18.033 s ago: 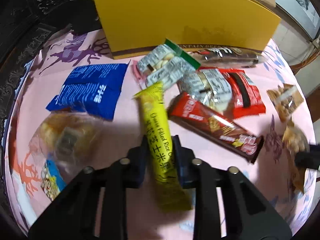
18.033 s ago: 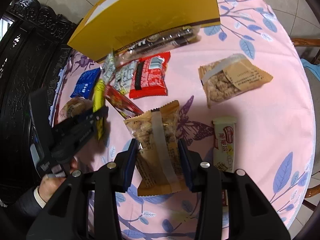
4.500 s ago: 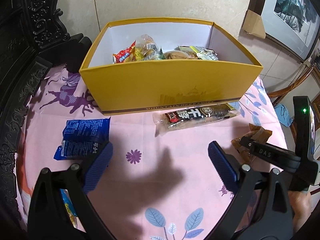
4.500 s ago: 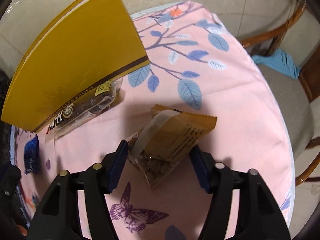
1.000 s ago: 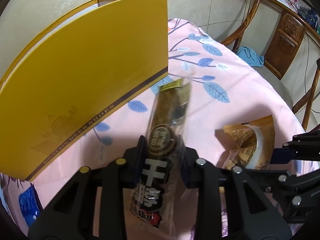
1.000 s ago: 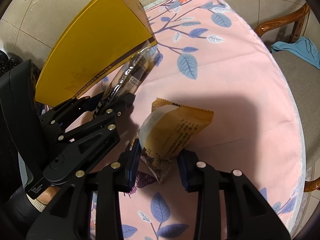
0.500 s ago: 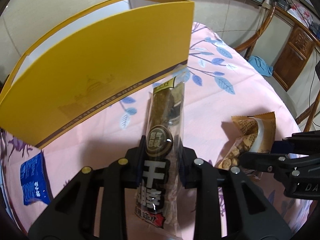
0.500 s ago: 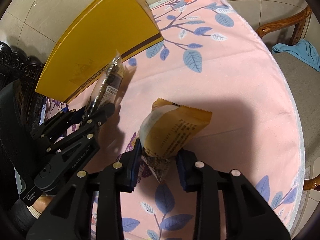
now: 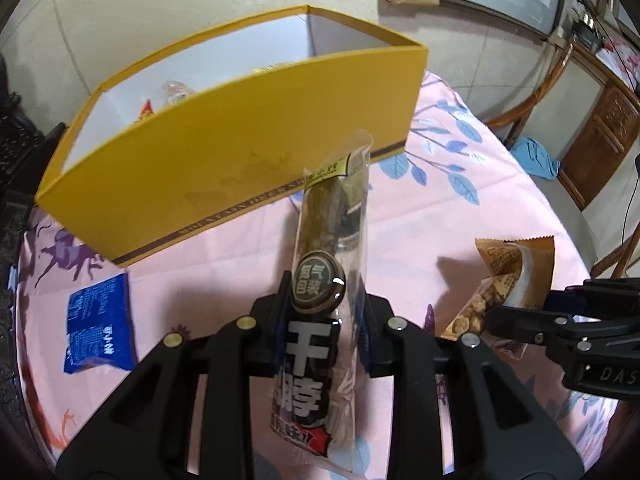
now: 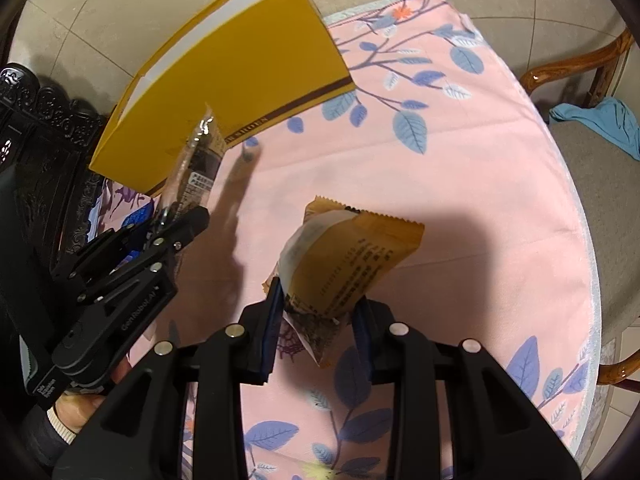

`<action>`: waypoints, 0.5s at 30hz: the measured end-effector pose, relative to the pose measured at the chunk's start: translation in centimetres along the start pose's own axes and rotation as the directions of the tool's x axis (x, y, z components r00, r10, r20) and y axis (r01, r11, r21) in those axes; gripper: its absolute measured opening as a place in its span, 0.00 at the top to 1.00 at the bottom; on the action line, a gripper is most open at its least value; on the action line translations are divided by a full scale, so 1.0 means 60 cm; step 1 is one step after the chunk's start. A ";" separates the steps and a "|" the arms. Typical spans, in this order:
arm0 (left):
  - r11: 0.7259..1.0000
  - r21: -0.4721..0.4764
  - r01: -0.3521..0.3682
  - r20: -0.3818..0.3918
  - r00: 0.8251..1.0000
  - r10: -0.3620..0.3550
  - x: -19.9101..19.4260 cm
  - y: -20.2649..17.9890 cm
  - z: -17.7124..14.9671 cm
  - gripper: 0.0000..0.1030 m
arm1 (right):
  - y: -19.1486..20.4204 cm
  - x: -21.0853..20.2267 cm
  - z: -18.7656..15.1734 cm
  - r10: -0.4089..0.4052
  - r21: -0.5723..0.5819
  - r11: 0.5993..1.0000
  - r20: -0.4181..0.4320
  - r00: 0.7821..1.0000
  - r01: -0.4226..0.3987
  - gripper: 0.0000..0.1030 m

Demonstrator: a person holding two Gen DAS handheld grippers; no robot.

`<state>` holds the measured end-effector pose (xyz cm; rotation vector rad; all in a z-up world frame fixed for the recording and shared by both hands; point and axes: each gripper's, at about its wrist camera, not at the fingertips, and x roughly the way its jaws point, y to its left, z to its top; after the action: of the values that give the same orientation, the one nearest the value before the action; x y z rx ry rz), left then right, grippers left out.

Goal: Organize snacks
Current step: 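Carry sausage snack and peanut bag into the box and open both tools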

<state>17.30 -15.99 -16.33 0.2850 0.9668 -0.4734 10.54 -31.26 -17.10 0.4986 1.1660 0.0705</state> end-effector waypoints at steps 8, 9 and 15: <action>0.997 -0.062 -0.047 0.015 0.999 0.048 -0.044 0.027 -0.005 0.73 | 0.038 -0.030 0.002 0.016 -0.057 0.998 0.027 1.000 -0.015 0.68; 0.996 -0.071 -0.051 0.018 0.998 0.052 -0.051 0.033 -0.005 0.73 | 0.044 -0.035 0.004 0.015 -0.069 0.998 0.034 0.999 -0.013 0.68; 0.990 -0.120 -0.076 0.033 0.996 0.081 -0.082 0.060 -0.002 0.73 | 0.068 -0.061 0.015 0.027 -0.112 0.994 0.062 0.998 -0.020 0.68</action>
<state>16.66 -11.56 -12.19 0.2054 0.9393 -0.3469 10.69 -29.03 -12.01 0.4128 1.0877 0.1381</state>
